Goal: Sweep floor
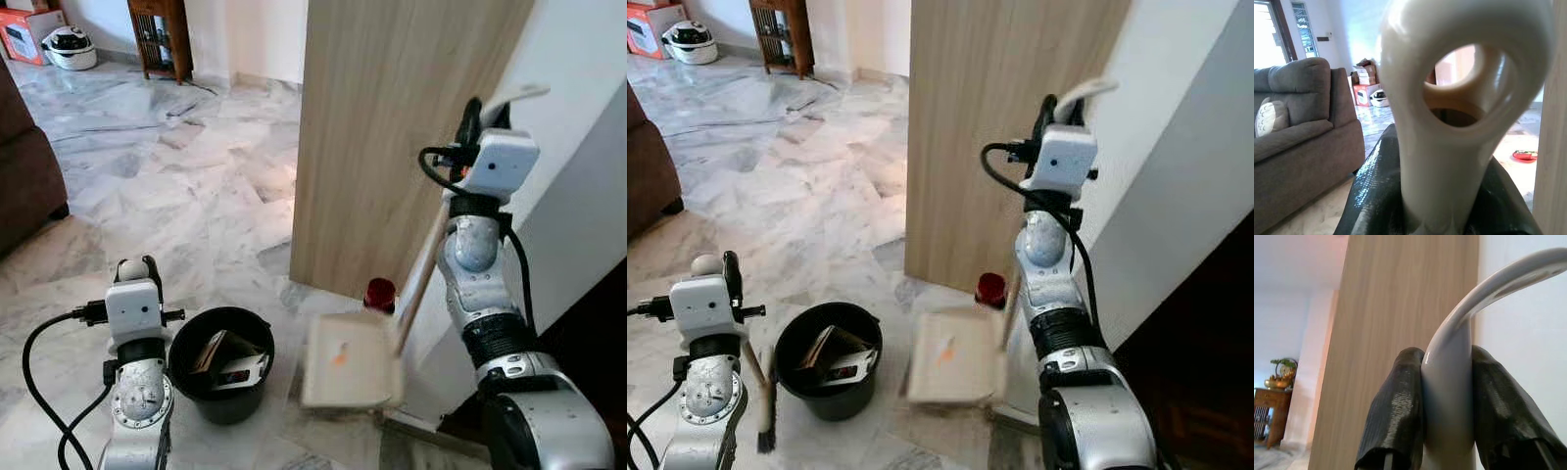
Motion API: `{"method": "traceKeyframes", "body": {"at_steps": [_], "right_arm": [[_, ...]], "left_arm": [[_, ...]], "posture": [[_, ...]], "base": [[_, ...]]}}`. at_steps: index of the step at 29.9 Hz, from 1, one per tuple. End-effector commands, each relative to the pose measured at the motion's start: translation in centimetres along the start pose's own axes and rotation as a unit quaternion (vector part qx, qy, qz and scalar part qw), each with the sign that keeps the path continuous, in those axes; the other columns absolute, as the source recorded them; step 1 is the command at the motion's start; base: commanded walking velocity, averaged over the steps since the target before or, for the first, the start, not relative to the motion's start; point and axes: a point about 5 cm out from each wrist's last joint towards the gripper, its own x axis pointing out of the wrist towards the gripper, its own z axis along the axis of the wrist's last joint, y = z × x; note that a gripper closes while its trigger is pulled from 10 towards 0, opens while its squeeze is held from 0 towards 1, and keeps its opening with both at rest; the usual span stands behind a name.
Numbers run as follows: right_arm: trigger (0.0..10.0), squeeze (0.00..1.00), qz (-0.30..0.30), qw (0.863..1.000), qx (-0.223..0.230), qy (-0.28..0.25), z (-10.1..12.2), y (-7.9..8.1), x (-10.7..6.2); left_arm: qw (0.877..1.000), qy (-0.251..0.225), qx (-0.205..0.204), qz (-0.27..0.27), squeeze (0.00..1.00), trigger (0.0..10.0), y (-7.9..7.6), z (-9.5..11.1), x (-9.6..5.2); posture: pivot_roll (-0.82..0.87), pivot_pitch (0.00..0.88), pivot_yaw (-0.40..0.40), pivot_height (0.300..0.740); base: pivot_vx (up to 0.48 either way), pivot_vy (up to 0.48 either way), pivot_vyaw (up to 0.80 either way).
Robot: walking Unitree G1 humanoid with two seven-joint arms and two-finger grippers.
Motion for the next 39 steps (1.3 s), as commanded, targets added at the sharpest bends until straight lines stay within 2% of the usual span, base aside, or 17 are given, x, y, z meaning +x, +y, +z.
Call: {"method": "traceKeyframes", "body": {"at_steps": [1, 10, 14, 27, 32, 39], "right_arm": [[10.0, 0.0, -0.007, 0.999, 0.016, -0.03, 1.3, 0.1, 0.9], [10.0, 0.0, 0.009, 1.0, -0.008, -0.003, -0.2, 0.4, -0.5], [10.0, 0.0, 0.034, 0.998, -0.049, 0.015, -1.7, 0.5, -2.0], [10.0, 0.0, 0.085, 0.987, -0.083, 0.112, -5.9, 0.4, -6.8], [10.0, 0.0, 0.083, 0.984, -0.067, 0.146, -6.9, 0.1, -7.9], [10.0, 0.0, 0.03, 0.964, -0.014, 0.263, -9.4, -1.3, -10.2]], "left_arm": [[1.0, -0.026, -0.012, -0.009, 0.0, 10.0, -0.5, 0.9, 0.4], [1.0, -0.024, -0.012, -0.008, 0.0, 10.0, -0.5, 0.8, 0.3], [1.0, -0.024, -0.013, -0.009, 0.0, 10.0, -0.6, 0.8, 0.3], [1.0, -0.024, -0.014, -0.01, 0.0, 10.0, -0.7, 0.8, 0.3], [1.0, -0.024, -0.014, -0.011, 0.0, 10.0, -0.6, 0.8, 0.3], [1.0, -0.024, -0.013, -0.012, 0.0, 10.0, -0.6, 0.8, 0.3]], "posture": [[0.25, 0.0, -0.069, 0.74], [0.25, 0.0, -0.071, 0.74], [0.24, 0.0, -0.073, 0.74], [0.24, 0.0, -0.07, 0.74], [0.24, 0.0, -0.069, 0.74], [0.24, 0.0, -0.068, 0.74]], "base": [[0.0, 0.0, 0.0], [0.0, 0.0, 0.0], [0.0, 0.0, 0.0], [0.0, 0.0, 0.0], [0.0, 0.0, 0.0], [0.0, 0.0, 0.0]]}}
